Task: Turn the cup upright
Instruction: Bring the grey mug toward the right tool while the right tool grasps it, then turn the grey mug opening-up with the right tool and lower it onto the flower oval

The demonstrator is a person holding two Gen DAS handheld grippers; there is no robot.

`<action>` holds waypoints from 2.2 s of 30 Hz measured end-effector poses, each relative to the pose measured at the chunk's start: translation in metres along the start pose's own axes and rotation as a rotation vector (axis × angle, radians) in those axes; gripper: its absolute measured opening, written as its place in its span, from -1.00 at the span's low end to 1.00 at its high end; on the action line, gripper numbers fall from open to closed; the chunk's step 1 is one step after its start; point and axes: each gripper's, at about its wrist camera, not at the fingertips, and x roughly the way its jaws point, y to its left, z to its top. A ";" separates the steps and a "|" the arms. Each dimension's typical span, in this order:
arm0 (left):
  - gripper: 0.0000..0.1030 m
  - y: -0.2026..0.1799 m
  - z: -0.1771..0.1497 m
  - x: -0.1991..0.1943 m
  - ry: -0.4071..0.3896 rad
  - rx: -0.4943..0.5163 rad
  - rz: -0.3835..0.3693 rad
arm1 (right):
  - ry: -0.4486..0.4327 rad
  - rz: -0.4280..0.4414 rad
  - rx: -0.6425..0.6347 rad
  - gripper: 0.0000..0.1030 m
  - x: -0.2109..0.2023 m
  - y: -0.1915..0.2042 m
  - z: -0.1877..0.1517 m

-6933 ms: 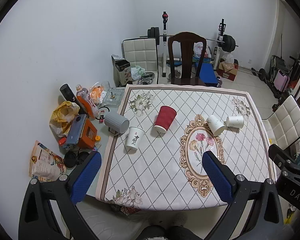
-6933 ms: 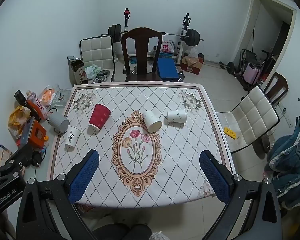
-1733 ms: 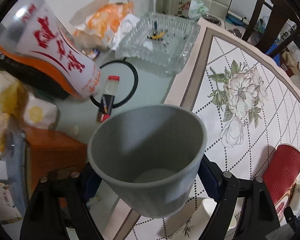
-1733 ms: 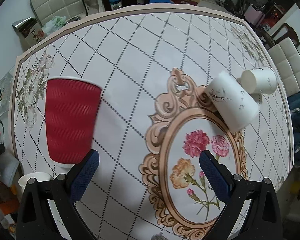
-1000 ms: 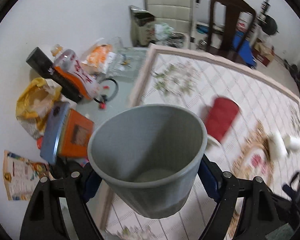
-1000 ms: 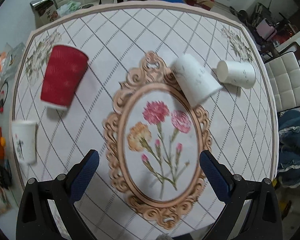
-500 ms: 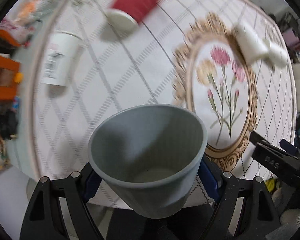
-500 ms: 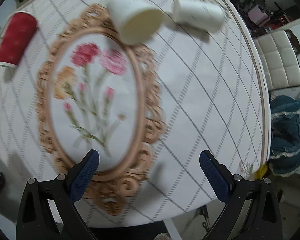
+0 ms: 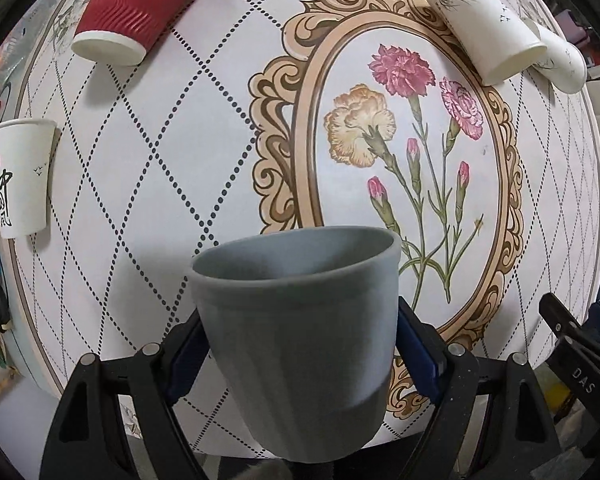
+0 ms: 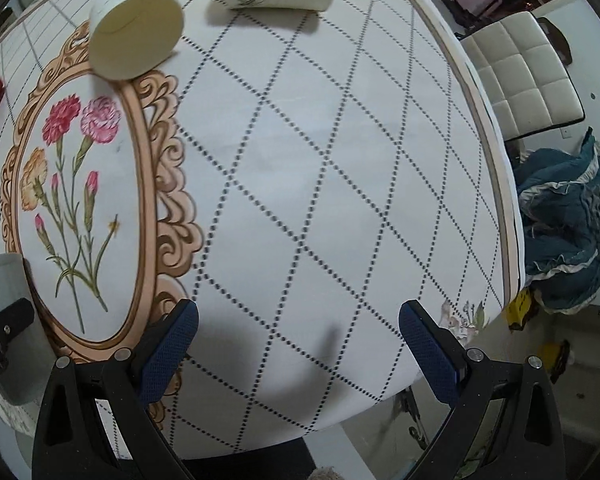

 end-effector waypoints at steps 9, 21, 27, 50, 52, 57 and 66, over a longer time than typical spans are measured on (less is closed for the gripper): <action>0.96 0.005 0.006 -0.011 -0.027 -0.012 0.012 | 0.009 0.077 0.021 0.97 0.005 -0.005 0.004; 0.96 0.053 -0.022 -0.091 -0.154 -0.151 -0.001 | -0.014 0.152 -0.025 0.97 -0.011 0.015 0.010; 0.96 0.092 -0.056 -0.131 -0.294 -0.220 0.146 | -0.021 0.191 -0.073 0.97 -0.028 0.037 0.012; 0.96 0.181 -0.104 -0.059 -0.253 -0.252 0.273 | 0.004 0.284 -0.298 0.97 -0.085 0.197 -0.033; 0.96 0.181 -0.104 -0.056 -0.243 -0.241 0.272 | 0.025 0.282 -0.306 0.95 -0.081 0.207 -0.033; 0.96 0.182 -0.104 -0.049 -0.230 -0.231 0.264 | 0.109 0.291 -0.326 0.68 -0.063 0.228 -0.027; 0.96 0.182 -0.100 -0.032 -0.190 -0.219 0.258 | 0.165 0.282 -0.367 0.62 -0.043 0.245 -0.024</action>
